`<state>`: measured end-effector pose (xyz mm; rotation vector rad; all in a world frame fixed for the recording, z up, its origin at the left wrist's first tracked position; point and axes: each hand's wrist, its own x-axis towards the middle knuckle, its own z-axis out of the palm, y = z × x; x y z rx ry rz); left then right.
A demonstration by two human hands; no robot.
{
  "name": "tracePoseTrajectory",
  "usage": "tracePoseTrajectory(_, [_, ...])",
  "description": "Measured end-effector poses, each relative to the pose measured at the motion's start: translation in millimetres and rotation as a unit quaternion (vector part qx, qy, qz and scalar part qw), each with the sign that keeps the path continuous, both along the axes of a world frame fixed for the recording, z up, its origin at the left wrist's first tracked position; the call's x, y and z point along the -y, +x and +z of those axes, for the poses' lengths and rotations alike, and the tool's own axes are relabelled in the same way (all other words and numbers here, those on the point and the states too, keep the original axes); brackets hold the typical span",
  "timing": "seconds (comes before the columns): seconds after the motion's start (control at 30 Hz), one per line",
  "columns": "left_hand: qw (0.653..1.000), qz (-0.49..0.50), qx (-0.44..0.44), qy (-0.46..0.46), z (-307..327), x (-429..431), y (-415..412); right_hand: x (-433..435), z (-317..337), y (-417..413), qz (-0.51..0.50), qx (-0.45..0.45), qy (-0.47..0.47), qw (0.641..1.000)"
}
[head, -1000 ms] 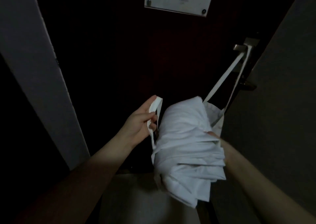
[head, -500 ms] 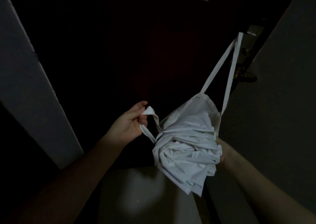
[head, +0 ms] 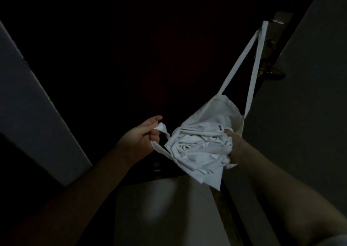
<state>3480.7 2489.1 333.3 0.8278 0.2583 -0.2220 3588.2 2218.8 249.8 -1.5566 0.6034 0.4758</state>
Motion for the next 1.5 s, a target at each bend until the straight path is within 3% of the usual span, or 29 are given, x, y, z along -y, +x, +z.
tracePoseTrajectory(0.13, [1.0, 0.009, -0.003, 0.009, -3.2, 17.3, 5.0, 0.8, -15.8, -5.6, -0.024, -0.007, 0.016, 1.0])
tracePoseTrajectory(0.3, [1.0, -0.007, -0.003, -0.023, 10.9, 37.8, 12.6, -0.6, -12.2, -24.0, -0.028, 0.125, 0.046, 0.991])
tracePoseTrajectory(0.37, [0.999, -0.011, -0.006, -0.031, 15.0, 44.0, 11.6, -7.0, -1.5, -36.6, 0.042, 0.18, -0.026, 0.982])
tracePoseTrajectory(0.47, [0.999, -0.011, -0.013, -0.04, 16.4, 51.6, 8.2, -15.5, 3.2, -52.7, 0.128, 0.256, -0.169, 0.943])
tracePoseTrajectory(0.73, [0.996, 0.012, -0.048, -0.074, 1.8, 48.1, 4.3, -30.8, 8.4, -66.9, 0.199, 0.303, -0.32, 0.875])
tracePoseTrajectory(0.9, [0.991, 0.044, -0.054, -0.116, 9.0, 48.8, 12.3, -50.6, 4.9, -91.9, 0.259, 0.345, -0.252, 0.867])
tracePoseTrajectory(1.0, [0.987, 0.074, -0.059, -0.128, 16.8, 56.8, 24.6, -60.7, 8.6, -110.6, 0.274, 0.241, -0.101, 0.926])
tracePoseTrajectory(1.07, [0.989, 0.078, -0.056, -0.11, 24.9, 61.3, 38.4, -53.9, 28.1, -100.2, 0.199, 0.251, -0.115, 0.94])
tracePoseTrajectory(1.13, [0.99, 0.064, -0.046, -0.117, 38.8, 66.9, 53.8, -38.8, 66.3, -82.8, 0.036, 0.371, -0.176, 0.911])
tracePoseTrajectory(1.17, [0.992, 0.058, -0.034, -0.105, 46.5, 70.1, 60.4, -33.5, 90.2, -75.9, 0.002, 0.419, -0.177, 0.891])
tracePoseTrajectory(1.27, [0.995, 0.067, -0.038, -0.07, 59.3, 80.7, 75.2, -33.8, 114.1, -64.3, 0.092, 0.414, -0.236, 0.874])
tracePoseTrajectory(1.4, [0.994, 0.034, -0.02, -0.105, 74.5, 79.6, 82.0, -32.9, 127.3, -57.5, 0.053, 0.365, -0.195, 0.909])
tracePoseTrajectory(1.5, [0.997, -0.013, -0.011, -0.071, 80.3, 82.6, 81.3, -22.4, 129.0, -62.2, 0.046, 0.368, -0.266, 0.89])
